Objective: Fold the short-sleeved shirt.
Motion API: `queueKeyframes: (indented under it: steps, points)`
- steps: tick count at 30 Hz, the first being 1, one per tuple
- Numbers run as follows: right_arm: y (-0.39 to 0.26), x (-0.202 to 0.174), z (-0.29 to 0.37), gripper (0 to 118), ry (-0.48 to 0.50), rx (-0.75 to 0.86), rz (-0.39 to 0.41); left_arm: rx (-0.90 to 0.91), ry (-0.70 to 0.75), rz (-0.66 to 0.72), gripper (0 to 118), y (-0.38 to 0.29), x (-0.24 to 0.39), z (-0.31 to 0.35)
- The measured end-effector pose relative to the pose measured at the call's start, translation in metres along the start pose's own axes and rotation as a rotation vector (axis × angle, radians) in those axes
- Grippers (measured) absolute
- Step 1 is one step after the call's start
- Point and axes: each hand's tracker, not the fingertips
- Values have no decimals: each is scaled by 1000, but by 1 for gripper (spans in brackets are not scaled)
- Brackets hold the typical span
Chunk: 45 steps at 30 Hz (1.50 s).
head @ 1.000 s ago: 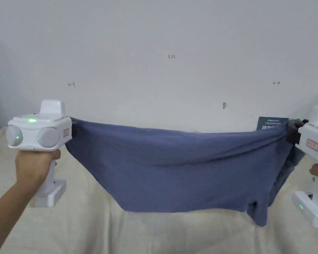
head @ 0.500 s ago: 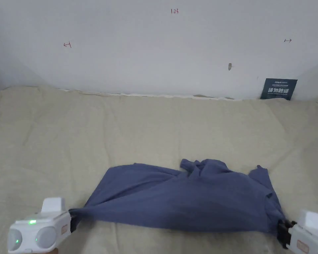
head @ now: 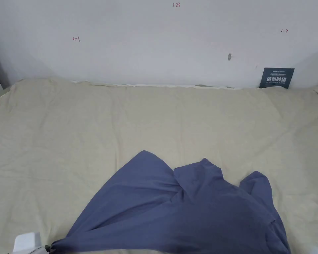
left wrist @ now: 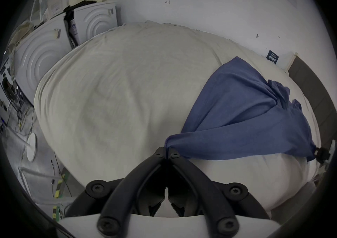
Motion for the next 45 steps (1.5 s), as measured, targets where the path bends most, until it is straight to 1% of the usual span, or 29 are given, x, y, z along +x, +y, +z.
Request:
queueKeyframes:
  steps: [4, 7, 9, 10, 11, 12, 13, 14, 15, 16, 17, 18, 20, 25, 27, 28, 29, 30, 32, 33, 34, 35, 36, 37, 38, 39, 42, 44, 45]
  points:
    - [-24, 8, 0, 7, -42, -94, 28, -48, 35, -17, 1, -21, -12, 8]
    - [-39, 12, -11, 7, -50, -155, 23, -99, 37, 25, 1, -29, -18, 3]
    - [-41, 12, -12, 7, -56, -118, 13, -113, 32, 50, 1, -31, -17, -2]
    - [-39, 7, -9, 7, -58, -124, 17, -108, 35, 54, 3, -29, -15, -2]
    - [-34, 4, -8, 8, -64, -134, 23, -103, 44, 53, 12, -26, -13, 0]
    - [-28, 2, -4, 15, -63, -136, 27, -98, 53, 48, 24, -23, -9, 3]
    - [-21, 0, 1, 27, -62, -124, 32, -79, 55, 34, 47, -18, -7, 9]
    - [-11, -3, 11, 52, -61, -90, 32, -48, 46, 29, 83, -12, -4, 15]
    - [1, -6, 21, 73, -53, -29, 25, 11, 23, 21, 103, -2, -1, 25]
    - [13, -9, 31, 91, -42, 25, 24, 74, -20, 32, 114, 7, 7, 41]
    - [25, -13, 42, 107, -39, 76, 34, 137, -52, 43, 116, 15, 12, 53]
    - [36, -16, 57, 111, -39, 148, 45, 215, -76, 49, 116, 27, 20, 68]
    - [60, -26, 85, 110, -38, 285, 66, 326, -108, 38, 116, 48, 35, 92]
    - [99, -50, 152, 110, -23, 543, 119, 583, -164, -13, 114, 86, 76, 150]
    - [105, -60, 173, 110, -28, 615, 130, 646, -170, -25, 100, 93, 91, 168]
    - [107, -63, 181, 110, -35, 650, 139, 670, -182, -44, 89, 97, 97, 173]
    - [108, -66, 188, 109, -42, 671, 146, 698, -188, -53, 72, 98, 102, 178]
    - [107, -70, 193, 109, -47, 693, 159, 727, -195, -71, 72, 97, 107, 183]
    - [105, -73, 201, 107, -58, 726, 176, 753, -199, -77, 60, 95, 116, 185]
    - [102, -75, 205, 100, -68, 747, 182, 758, -195, -83, 38, 92, 120, 186]
    - [101, -74, 203, 87, -79, 755, 184, 764, -192, -85, 12, 90, 123, 186]
    - [100, -75, 205, 58, -87, 760, 194, 763, -205, -86, 0, 88, 120, 187]
    - [99, -76, 206, 26, -102, 770, 212, 747, -251, -103, 0, 88, 120, 185]
    - [98, -76, 204, 3, -117, 794, 236, 728, -263, -112, 0, 87, 120, 185]
    - [101, -70, 198, 1, -121, 777, 216, 729, -247, -114, 0, 84, 122, 184]
    - [104, -66, 197, 1, -114, 767, 225, 730, -238, -124, 0, 83, 122, 183]
    - [100, -65, 193, 1, -114, 759, 221, 696, -233, -148, 0, 80, 118, 177]
    - [102, -64, 190, 1, -114, 749, 221, 636, -223, -147, 0, 80, 113, 169]
    - [100, -64, 188, 1, -110, 744, 217, 564, -207, -147, 0, 80, 108, 163]
